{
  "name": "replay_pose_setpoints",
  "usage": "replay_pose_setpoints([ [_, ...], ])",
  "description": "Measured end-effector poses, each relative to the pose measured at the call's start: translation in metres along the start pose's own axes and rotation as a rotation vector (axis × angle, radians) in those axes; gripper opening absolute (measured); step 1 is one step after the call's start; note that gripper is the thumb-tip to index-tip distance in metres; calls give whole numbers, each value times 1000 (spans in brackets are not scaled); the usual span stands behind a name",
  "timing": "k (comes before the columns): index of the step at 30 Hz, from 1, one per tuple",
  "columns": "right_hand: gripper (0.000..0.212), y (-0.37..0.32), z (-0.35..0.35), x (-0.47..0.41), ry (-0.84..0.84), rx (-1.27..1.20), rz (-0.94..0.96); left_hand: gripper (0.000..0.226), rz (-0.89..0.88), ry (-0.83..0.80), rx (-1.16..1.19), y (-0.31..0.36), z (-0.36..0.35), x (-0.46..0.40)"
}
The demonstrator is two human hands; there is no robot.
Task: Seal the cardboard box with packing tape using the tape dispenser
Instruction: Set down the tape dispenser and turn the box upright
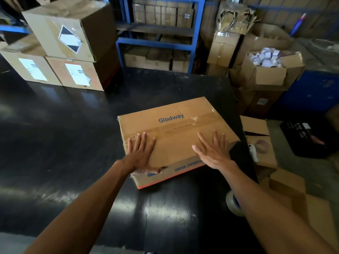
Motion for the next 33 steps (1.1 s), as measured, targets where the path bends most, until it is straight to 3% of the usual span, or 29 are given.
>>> replay_pose_setpoints([
  [8, 91, 0, 4, 40, 19, 63, -11, 145, 27, -149, -105, -26, 38, -30],
  [14, 80, 40, -14, 43, -84, -195, -76, 140, 16, -4, 40, -9, 27, -35],
  [22, 72, 40, -17, 58, 46, -156, -179, 141, 4, -81, -26, -11, 42, -49],
  [33, 71, 39, -14, 57, 19, -189, -155, 137, 20, -76, -52, -9, 41, -51],
])
Point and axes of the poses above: each hand's wrist, its own x-axis away from the middle knuckle, its own z-axis out of the back of the hand, y = z × x, the point moved 10 cm from there along -x, towards the middle knuckle, and after that the axes turned 6 degrees about -y, right-handed, at the moved point
